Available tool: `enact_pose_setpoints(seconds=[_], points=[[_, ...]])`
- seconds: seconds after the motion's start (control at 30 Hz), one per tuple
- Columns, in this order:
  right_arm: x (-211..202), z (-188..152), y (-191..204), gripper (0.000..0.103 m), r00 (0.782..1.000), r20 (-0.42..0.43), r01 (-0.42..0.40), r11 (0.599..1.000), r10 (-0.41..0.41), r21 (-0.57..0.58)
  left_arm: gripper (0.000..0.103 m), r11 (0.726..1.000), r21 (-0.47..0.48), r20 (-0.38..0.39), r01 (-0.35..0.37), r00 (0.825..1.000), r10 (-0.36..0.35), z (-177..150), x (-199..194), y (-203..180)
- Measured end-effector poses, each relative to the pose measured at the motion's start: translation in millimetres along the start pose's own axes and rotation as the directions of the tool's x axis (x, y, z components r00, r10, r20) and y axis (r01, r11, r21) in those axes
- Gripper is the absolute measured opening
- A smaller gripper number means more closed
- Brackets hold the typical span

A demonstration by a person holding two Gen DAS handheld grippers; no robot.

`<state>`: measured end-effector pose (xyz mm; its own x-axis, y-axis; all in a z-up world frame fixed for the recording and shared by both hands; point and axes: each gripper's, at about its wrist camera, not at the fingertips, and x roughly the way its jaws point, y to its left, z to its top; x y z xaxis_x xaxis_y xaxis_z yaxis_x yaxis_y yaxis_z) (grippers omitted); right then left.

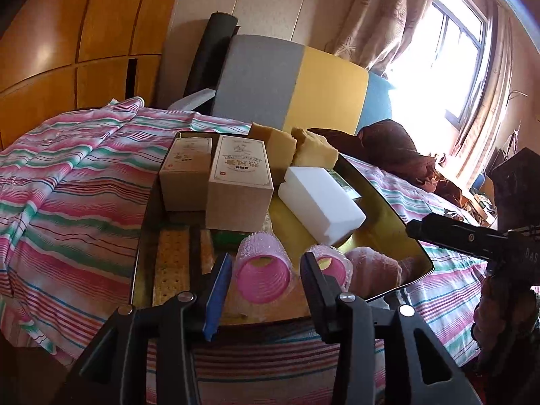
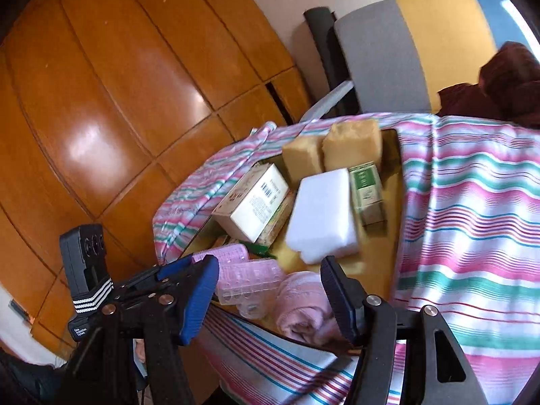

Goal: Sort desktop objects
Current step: 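Lower both hair rollers into the tray and open both tools, then move the right tool to the beige sock while the left tool approaches the orange snack bag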

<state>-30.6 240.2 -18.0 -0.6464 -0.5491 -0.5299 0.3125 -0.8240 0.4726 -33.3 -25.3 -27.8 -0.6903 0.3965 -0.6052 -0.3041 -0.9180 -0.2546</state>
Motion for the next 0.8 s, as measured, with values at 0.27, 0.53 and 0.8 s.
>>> enact_pose_setpoints(seconds=[0.27, 0.53, 0.8], points=[[-57.8, -12.5, -34.8, 0.065, 0.988, 0.112, 0.094, 0.991, -0.104, 0.092, 0.051, 0.998, 0.055, 0.004, -0.005, 1.000, 0.005, 4.2, -1.0, -18.3], [-124.3, -39.9, -84.9, 0.068, 0.942, 0.180, 0.245, 0.947, -0.283, 0.209, 0.055, 0.998, 0.029, 0.073, -0.048, 0.996, 0.046, 21.4, -20.8, -12.4], [-203.0, -78.7, -143.9, 0.070, 0.843, 0.213, 0.376, 0.823, -0.495, 0.425, 0.056, 0.982, 0.140, 0.037, 0.123, 0.991, -0.130, 39.2, 6.1, -90.5]])
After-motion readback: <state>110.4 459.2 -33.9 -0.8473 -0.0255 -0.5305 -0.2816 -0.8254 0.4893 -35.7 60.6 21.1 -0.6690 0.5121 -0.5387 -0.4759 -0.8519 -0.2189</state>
